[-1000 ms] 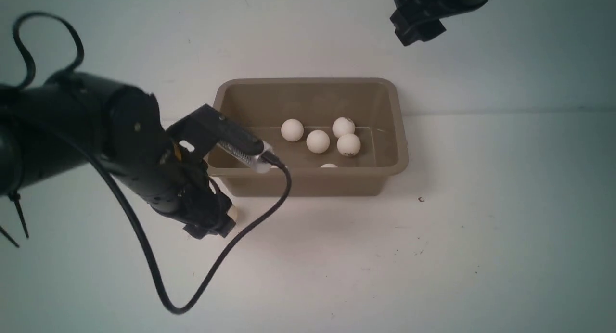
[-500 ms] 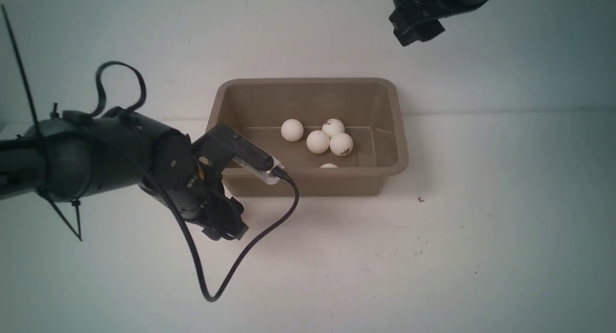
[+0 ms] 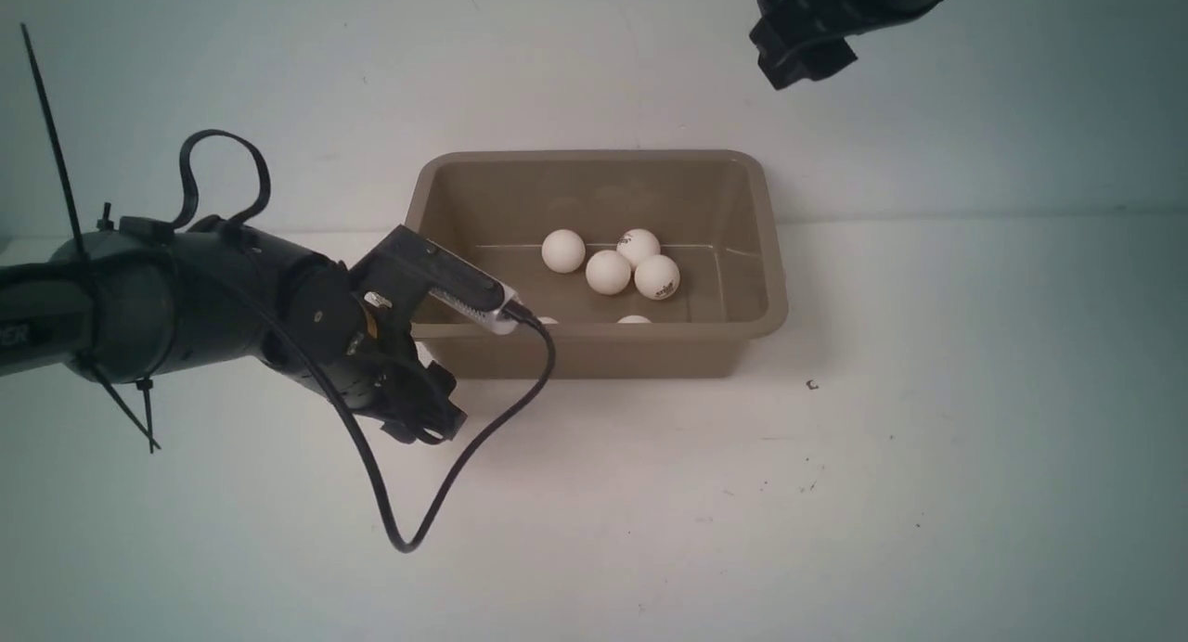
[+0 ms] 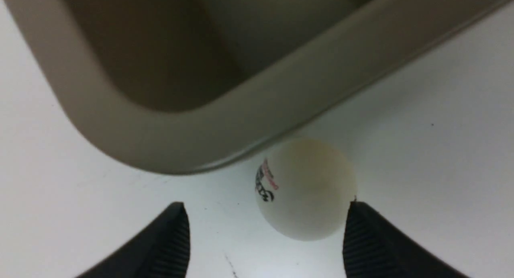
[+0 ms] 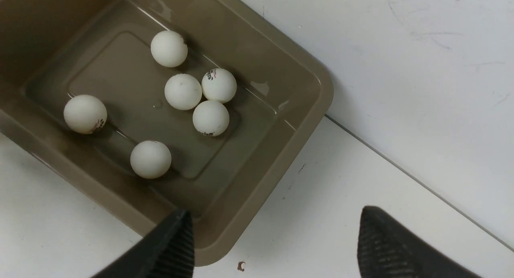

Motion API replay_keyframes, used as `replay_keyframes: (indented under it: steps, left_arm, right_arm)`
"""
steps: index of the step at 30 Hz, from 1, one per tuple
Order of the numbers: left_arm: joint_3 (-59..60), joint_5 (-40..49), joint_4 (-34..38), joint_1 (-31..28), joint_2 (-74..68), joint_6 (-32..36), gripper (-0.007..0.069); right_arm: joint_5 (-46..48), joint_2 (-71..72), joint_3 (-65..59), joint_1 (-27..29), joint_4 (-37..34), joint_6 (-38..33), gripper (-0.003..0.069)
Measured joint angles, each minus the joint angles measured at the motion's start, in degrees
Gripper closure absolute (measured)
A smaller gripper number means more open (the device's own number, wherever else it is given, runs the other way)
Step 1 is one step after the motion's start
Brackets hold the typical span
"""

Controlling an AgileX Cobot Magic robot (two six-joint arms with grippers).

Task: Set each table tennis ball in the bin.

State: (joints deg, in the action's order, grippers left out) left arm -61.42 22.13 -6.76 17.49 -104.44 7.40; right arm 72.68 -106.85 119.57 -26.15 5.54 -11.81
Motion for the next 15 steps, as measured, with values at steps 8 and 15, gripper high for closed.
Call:
replay_keyframes:
  steps: [8, 15]
  left_arm:
    - [0.0, -0.55, 2.8, -0.18, -0.44, 0.0, 0.0167]
    - [0.0, -2.32, 6.76, -0.18, -0.73, 0.0, 0.0167]
  right_arm:
    - [0.0, 0.0, 0.0, 0.0, 0.0, 0.0, 0.0162]
    - [0.0, 0.0, 0.0, 0.0, 0.0, 0.0, 0.0162]
